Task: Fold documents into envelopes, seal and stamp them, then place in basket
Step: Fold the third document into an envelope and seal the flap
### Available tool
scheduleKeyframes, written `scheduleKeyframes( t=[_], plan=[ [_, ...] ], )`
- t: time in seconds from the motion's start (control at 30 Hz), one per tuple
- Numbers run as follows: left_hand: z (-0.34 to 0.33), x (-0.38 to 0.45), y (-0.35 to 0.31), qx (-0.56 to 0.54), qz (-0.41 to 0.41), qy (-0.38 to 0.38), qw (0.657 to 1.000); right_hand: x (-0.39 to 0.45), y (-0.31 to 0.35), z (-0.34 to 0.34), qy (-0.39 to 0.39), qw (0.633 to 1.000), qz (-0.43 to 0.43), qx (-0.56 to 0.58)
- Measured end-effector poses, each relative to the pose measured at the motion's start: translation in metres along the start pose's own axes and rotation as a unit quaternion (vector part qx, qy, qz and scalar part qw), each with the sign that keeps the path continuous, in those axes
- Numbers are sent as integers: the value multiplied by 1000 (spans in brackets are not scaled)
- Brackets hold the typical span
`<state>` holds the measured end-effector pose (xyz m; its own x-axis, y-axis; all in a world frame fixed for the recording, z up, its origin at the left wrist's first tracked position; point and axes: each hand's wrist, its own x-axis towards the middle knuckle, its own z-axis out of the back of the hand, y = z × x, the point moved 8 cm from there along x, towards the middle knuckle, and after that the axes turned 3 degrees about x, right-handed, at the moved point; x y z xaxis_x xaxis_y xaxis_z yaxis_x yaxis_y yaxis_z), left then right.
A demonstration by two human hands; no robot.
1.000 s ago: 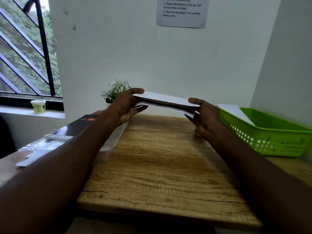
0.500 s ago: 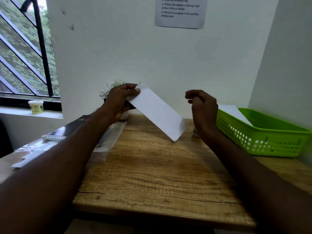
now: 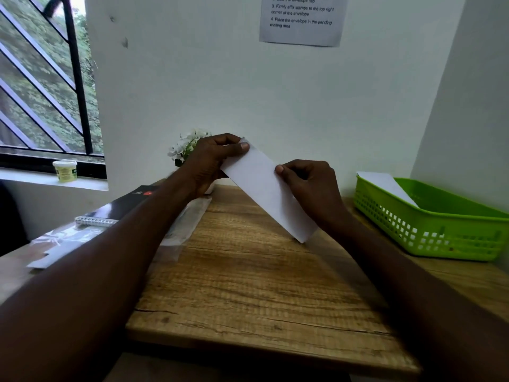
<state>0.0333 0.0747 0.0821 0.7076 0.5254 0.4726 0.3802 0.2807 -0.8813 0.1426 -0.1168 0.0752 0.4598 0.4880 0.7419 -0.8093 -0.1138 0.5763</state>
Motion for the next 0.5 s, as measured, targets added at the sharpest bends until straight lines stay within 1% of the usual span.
scheduleKeyframes(
  t=[0.1, 0.2, 0.3, 0.37, 0.43, 0.47, 0.5],
  plan=[
    [22, -3, -2, -45, 13, -101, 994, 2, -11, 6, -23, 999, -36, -3],
    [51, -7, 4, -93, 39, -199, 975, 4, -26, 13, -51, 996, -73, -25],
    [63, -12, 4, -44, 47, -269, 961, 2, -37, 17, -70, 990, -104, -67],
    [60, -12, 7, -25, 63, -283, 957, -2, -32, 19, -91, 984, -92, -120],
    [55, -12, 13, -23, 91, -288, 953, -4, -20, 15, -94, 984, -44, -147],
    [53, -11, 15, 8, 98, -292, 951, -5, -14, 8, -82, 986, -15, -147],
    [51, -12, 14, 83, 106, -297, 945, -6, -10, 1, -61, 987, 9, -145]
  ],
)
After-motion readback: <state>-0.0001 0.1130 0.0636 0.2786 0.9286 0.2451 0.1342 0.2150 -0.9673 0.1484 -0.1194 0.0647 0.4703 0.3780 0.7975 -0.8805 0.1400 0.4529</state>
